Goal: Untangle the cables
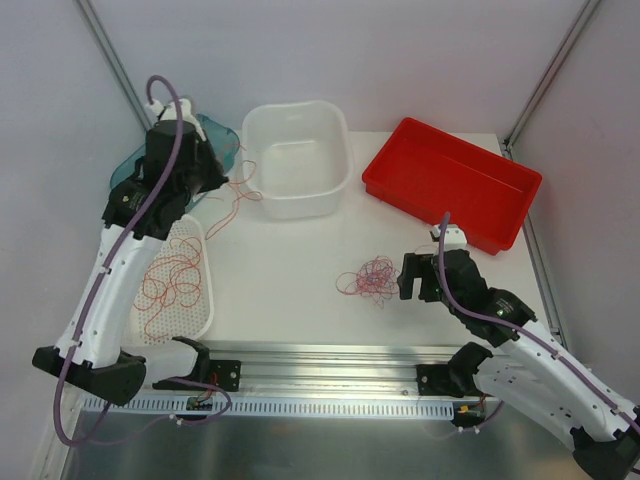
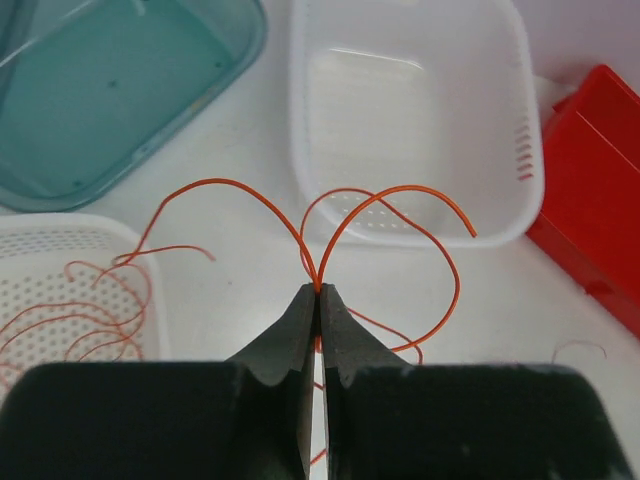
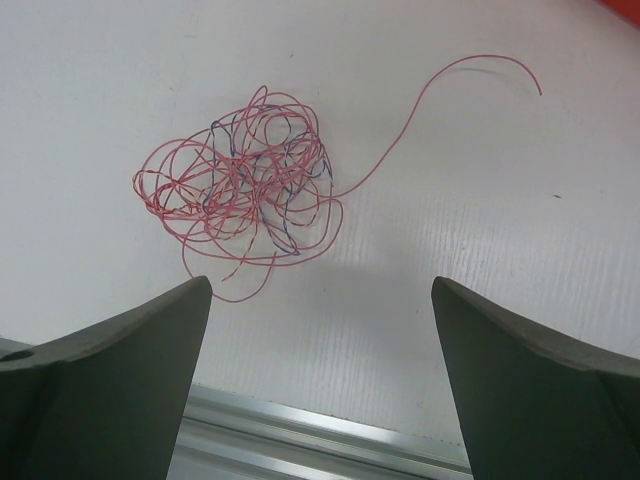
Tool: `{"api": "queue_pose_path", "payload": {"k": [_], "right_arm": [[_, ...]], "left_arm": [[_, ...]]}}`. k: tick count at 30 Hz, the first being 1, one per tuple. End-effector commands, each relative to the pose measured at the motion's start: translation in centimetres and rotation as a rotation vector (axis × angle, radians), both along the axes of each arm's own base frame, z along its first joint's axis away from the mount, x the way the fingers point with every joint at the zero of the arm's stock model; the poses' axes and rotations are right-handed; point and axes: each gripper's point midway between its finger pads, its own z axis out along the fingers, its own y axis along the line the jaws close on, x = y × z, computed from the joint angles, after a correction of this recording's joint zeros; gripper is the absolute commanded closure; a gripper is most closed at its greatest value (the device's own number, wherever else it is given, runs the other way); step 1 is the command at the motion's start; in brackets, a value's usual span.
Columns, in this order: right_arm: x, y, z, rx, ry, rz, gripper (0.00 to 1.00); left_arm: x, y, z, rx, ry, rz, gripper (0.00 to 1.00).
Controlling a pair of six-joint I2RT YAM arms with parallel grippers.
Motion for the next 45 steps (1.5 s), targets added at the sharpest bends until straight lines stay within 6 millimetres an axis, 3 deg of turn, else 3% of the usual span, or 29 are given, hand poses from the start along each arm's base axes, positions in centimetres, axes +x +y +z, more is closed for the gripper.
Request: {"api": "queue_pose_path", "payload": {"k": [1, 4, 6, 7, 10, 11, 14, 16, 18, 19, 20, 21, 24, 27, 34, 35, 38, 39, 41, 42, 45], "right_arm": [[-0.2, -0.4, 0.1, -0.02, -0.012, 0.005, 0.03], [-0.3, -0.5, 0.1, -0.019, -0.016, 0.008, 0.03], [-0.4, -0.6, 0.0, -0.024, -0.011, 0.009, 0.03], [-0.4, -0.6, 0.0, -0.026, -0.011, 0.01, 0.03], [-0.4, -0.6, -0.1, -0.024, -0.008, 0.01, 0.03], [-0.4, -0.5, -0.2, -0.026, -0.006, 0.014, 0.03], [-0.3, -0.4, -0.3, -0.031, 0.002, 0.018, 0.03], [-0.4, -0.3, -0.4, -0.034, 0.008, 0.023, 0.03], [-0.3, -0.2, -0.4, -0.035, 0.011, 0.026, 0.03], [-0.3, -0.2, -0.4, -0.036, 0.013, 0.026, 0.03], [-0.3, -0.2, -0.4, -0.038, 0.013, 0.027, 0.03], [-0.3, -0.2, -0.4, -0.04, 0.015, 0.023, 0.03], [-0.2, -0.1, -0.6, -0.046, 0.026, 0.023, 0.03], [0.1, 0.1, -0.7, -0.049, 0.042, 0.015, 0.03], [1.5, 0.4, -2.4, -0.066, 0.133, -0.058, 0.03], [2.0, 0.7, -2.7, -0.062, 0.146, -0.07, 0.03], [3.2, 1.2, -3.2, -0.022, 0.164, -0.094, 0.02], [3.5, 1.5, -4.1, -0.015, 0.201, -0.105, 0.02], [4.5, 2.4, -4.7, 0.012, 0.203, -0.108, 0.01], [4.6, 3.1, -5.9, 0.011, 0.243, -0.098, 0.01], [5.5, 5.2, -7.2, 0.054, 0.273, -0.058, 0.05]], "left_arm": [[-1.2, 5.9, -0.1, 0.069, 0.021, 0.125, 1.0], [-1.5, 10.3, -2.3, 0.056, 0.071, 0.25, 1.0], [-1.9, 12.0, -5.1, 0.045, 0.135, 0.294, 1.0], [-2.2, 14.3, -7.0, 0.033, 0.17, 0.362, 1.0], [-2.6, 16.4, -9.6, 0.006, 0.197, 0.422, 1.0], [-3.1, 17.2, -11.8, -0.005, 0.245, 0.448, 1.0], [-3.9, 19.0, -15.3, -0.007, 0.301, 0.528, 1.0], [-4.3, 19.8, -16.7, -0.005, 0.322, 0.57, 1.0], [-4.9, 20.8, -18.0, -0.009, 0.347, 0.61, 0.86], [-5.1, 20.9, -18.4, -0.01, 0.355, 0.614, 0.73], [-5.1, 20.9, -18.4, -0.009, 0.355, 0.615, 0.43], [-5.2, 20.8, -18.1, -0.008, 0.343, 0.606, 0.26], [-5.4, 20.7, -17.6, 0.002, 0.318, 0.595, 0.01], [-5.7, 20.1, -16.5, 0.004, 0.276, 0.558, 0.01], [-5.2, 15.4, -16.6, -0.093, 0.243, 0.319, 0.01], [-5.0, 13.5, -16.5, -0.111, 0.239, 0.233, 0.01], [-4.7, 10.3, -16.7, -0.108, 0.223, 0.081, 0.01], [-4.8, 7.9, -16.6, -0.114, 0.209, -0.027, 0.01], [-4.7, 5.4, -17.2, -0.128, 0.19, -0.135, 0.01], [-5.1, 3.3, -17.3, -0.145, 0.182, -0.221, 0.01], [-5.7, 0.7, -19.1, -0.144, 0.19, -0.335, 0.01]]}}
